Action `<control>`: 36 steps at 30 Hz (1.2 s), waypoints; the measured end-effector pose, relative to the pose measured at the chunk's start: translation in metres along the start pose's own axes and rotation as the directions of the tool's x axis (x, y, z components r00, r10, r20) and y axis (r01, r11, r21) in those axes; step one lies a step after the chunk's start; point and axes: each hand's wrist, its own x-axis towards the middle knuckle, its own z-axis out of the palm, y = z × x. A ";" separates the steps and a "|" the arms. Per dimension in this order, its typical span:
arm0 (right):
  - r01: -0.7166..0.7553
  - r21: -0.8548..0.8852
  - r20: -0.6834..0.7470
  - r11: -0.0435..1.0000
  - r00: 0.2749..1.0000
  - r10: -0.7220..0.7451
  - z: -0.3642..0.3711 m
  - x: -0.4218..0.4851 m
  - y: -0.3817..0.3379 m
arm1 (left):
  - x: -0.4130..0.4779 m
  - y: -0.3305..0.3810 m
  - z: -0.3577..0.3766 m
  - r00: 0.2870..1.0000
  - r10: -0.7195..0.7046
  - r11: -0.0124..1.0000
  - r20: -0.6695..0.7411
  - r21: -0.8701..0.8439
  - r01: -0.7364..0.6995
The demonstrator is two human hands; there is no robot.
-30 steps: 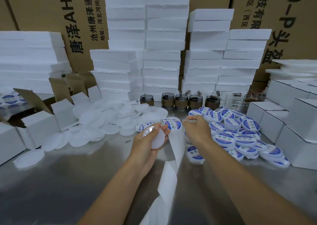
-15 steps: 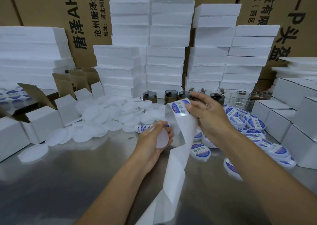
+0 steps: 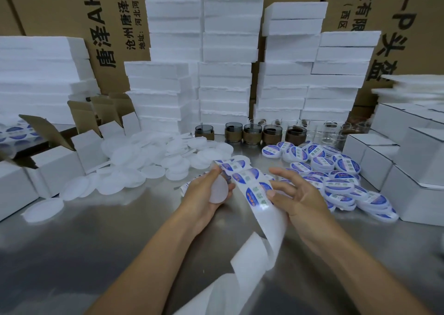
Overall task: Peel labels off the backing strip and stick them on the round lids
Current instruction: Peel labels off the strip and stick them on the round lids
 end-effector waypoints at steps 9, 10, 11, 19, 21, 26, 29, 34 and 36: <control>-0.013 -0.125 -0.076 0.992 0.997 0.004 0.003 0.002 0.015 | -0.008 -0.009 -0.001 0.991 -0.034 0.979 0.133 0.203 0.006; 0.001 -0.125 -0.093 0.992 0.996 -0.012 0.004 0.002 0.015 | -0.009 -0.010 0.000 0.990 -0.031 0.973 0.141 0.232 -0.002; 0.017 -0.137 -0.107 0.990 0.994 -0.032 0.004 0.002 0.016 | -0.009 -0.011 0.000 0.988 -0.027 0.963 0.150 0.268 -0.015; 0.312 -0.758 -0.002 0.574 0.877 -0.480 0.007 -0.002 0.026 | -0.012 -0.014 0.000 0.985 0.030 0.930 0.171 0.357 -0.091; 0.348 -0.820 0.073 0.454 0.851 -0.521 0.007 -0.002 0.026 | -0.012 -0.014 0.000 0.979 0.024 0.928 0.204 0.359 -0.097; 0.368 -0.856 0.140 0.363 0.842 -0.522 0.007 -0.001 0.027 | -0.013 -0.013 -0.001 0.973 0.005 0.920 0.232 0.379 -0.095; 0.370 -0.850 0.132 0.374 0.838 -0.529 0.006 -0.001 0.026 | -0.013 -0.012 -0.001 0.970 -0.009 0.917 0.243 0.388 -0.088; 0.367 -0.849 0.121 0.381 0.837 -0.534 0.007 -0.001 0.026 | -0.014 -0.012 0.000 0.959 -0.013 0.912 0.283 0.396 -0.105; 0.361 -0.849 0.115 0.385 0.838 -0.534 0.007 -0.002 0.026 | -0.014 -0.011 0.000 0.958 -0.006 0.904 0.287 0.411 -0.118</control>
